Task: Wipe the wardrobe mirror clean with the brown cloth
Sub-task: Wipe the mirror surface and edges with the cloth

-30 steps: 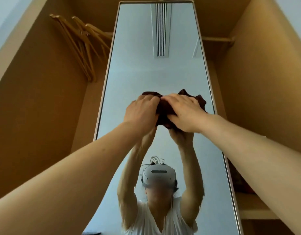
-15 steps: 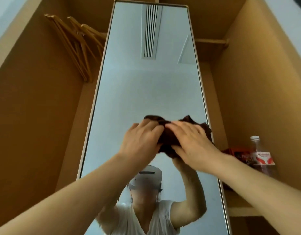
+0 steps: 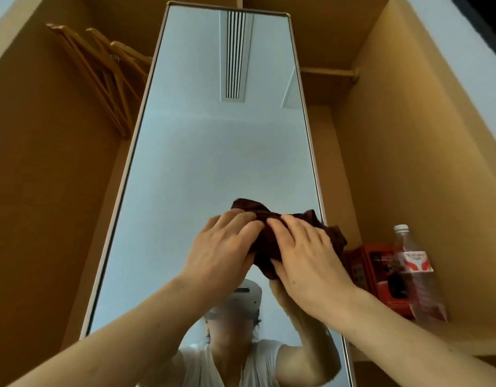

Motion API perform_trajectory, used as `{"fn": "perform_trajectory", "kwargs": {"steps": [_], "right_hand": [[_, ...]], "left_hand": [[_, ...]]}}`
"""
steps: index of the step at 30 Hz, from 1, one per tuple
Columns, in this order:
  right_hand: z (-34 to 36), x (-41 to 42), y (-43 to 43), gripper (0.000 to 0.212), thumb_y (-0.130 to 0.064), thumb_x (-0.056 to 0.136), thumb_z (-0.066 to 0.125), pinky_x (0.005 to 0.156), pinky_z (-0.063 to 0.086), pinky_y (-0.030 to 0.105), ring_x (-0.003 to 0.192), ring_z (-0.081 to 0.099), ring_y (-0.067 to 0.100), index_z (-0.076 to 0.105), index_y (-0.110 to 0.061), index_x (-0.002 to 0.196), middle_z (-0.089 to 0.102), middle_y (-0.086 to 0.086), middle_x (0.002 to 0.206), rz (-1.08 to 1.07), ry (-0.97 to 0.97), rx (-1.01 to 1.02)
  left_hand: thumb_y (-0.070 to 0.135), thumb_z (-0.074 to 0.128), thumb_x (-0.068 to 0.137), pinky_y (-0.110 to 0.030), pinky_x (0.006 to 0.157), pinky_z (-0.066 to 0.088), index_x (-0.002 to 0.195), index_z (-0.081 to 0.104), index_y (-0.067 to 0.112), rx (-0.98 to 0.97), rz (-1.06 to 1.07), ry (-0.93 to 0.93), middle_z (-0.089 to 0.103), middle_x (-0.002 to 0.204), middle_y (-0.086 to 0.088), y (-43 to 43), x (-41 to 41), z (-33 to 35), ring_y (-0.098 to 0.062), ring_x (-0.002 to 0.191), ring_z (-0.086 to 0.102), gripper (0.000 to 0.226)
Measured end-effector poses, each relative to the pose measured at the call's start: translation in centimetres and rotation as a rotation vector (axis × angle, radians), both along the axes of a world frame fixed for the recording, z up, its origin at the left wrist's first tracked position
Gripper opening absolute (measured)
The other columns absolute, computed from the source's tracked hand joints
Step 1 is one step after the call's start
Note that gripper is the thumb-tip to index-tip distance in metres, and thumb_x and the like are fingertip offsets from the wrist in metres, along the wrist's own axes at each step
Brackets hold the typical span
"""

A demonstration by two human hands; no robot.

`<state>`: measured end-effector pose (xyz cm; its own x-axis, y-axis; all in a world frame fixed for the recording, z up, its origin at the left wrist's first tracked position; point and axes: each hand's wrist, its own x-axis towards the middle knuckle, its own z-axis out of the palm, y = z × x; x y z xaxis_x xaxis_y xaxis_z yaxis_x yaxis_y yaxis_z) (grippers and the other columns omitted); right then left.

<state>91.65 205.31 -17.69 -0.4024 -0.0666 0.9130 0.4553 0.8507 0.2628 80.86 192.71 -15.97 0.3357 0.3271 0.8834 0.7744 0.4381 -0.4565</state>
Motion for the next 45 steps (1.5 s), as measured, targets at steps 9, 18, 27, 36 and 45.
{"fn": "perform_trajectory", "kwargs": {"steps": [9,18,27,36,45], "right_hand": [[10.2,1.2,-0.6,0.059,-0.031,0.096,0.045,0.107,0.029,0.047,0.132,0.033,0.030,0.018,-0.019,0.146,0.033,0.007,0.145,0.024,0.020,-0.194],[3.0,1.6,-0.7,0.054,-0.043,0.098,0.037,0.091,0.044,0.040,0.118,0.046,0.030,0.027,-0.008,0.138,0.046,0.014,0.131,-0.214,0.068,-0.162],[12.3,3.5,1.7,0.050,-0.029,0.096,0.047,0.096,0.041,0.047,0.122,0.042,0.030,0.028,-0.019,0.141,0.040,0.006,0.138,0.060,0.049,-0.276],[6.3,3.8,2.2,0.056,-0.028,0.096,0.044,0.106,0.029,0.044,0.134,0.030,0.022,0.019,-0.021,0.146,0.032,-0.001,0.147,0.039,0.026,-0.179],[12.4,4.3,1.8,0.056,-0.021,0.093,0.049,0.100,0.032,0.047,0.127,0.037,0.031,0.024,-0.019,0.144,0.037,0.005,0.143,-0.022,-0.029,-0.247]], "left_hand": [[0.018,0.055,0.089,-0.035,0.102,0.033,0.139,0.035,0.021,0.064,0.033,-0.235,0.019,0.152,-0.005,2.4,2.8,8.6,-0.026,0.135,0.027,0.054],[0.019,0.054,0.089,-0.033,0.106,0.030,0.132,0.037,0.010,-0.040,0.308,0.040,0.031,0.145,-0.009,2.7,3.8,4.6,-0.025,0.136,0.027,0.047],[0.018,0.055,0.091,-0.035,0.101,0.035,0.132,0.038,0.011,0.035,0.189,-0.164,0.038,0.140,-0.008,5.5,5.5,11.5,-0.025,0.133,0.032,0.044],[0.016,0.063,0.081,-0.037,0.092,0.045,0.118,0.054,0.008,0.092,0.098,-0.031,0.055,0.124,-0.010,5.1,3.9,4.5,-0.030,0.117,0.051,0.039],[0.019,0.054,0.088,-0.036,0.078,0.039,0.116,0.049,0.013,0.131,0.160,-0.116,0.050,0.123,-0.006,6.2,4.8,10.7,-0.027,0.117,0.046,0.029]]}}
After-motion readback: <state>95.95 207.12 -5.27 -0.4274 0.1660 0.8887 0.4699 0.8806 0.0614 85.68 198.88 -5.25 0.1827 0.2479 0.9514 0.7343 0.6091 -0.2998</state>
